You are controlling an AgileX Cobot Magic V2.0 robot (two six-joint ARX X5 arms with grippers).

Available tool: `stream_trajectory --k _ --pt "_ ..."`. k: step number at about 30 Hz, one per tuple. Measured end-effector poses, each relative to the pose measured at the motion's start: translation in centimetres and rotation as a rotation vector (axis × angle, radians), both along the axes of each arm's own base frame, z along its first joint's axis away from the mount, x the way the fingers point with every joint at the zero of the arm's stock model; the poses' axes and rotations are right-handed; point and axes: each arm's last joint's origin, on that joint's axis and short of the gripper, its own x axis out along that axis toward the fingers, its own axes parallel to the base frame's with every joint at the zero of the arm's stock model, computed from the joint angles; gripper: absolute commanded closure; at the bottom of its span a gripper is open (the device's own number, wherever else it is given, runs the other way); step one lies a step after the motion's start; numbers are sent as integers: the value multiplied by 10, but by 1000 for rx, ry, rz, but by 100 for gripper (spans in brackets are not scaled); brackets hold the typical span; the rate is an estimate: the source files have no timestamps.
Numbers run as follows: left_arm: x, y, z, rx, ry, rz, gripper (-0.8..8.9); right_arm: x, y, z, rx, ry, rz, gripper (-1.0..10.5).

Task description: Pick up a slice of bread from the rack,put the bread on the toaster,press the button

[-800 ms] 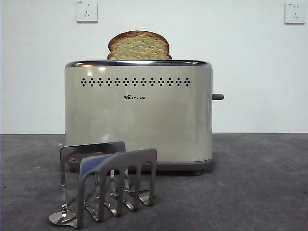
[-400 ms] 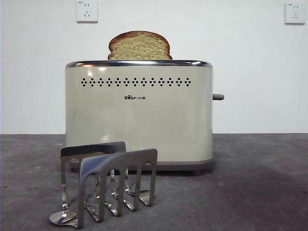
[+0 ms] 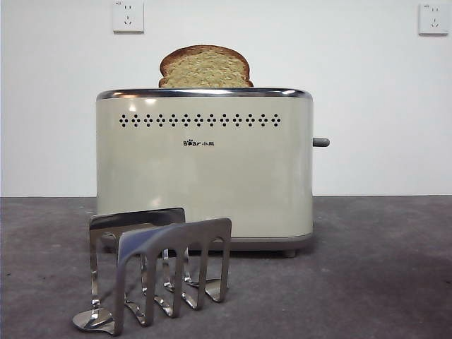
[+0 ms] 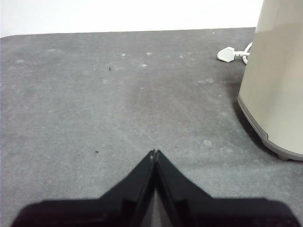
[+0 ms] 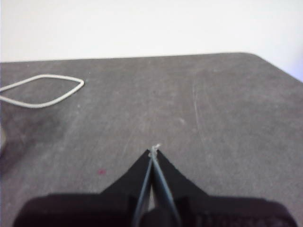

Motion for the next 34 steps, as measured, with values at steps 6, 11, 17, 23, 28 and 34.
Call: stream_trajectory --k 6,11,17,23,28,34 --pt "0 0 0 0 0 0 817 -2 0 -7 15 46 5 946" --pt "0 0 0 0 0 0 817 -2 0 -7 19 46 3 946" --pt "0 0 0 0 0 0 817 -2 0 -6 21 36 3 946" --pt "0 0 0 0 0 0 817 -2 0 -6 21 37 3 946" --pt "0 0 0 0 0 0 817 -2 0 -6 21 37 3 946" --pt "0 0 0 0 0 0 817 -2 0 -6 21 37 3 946"
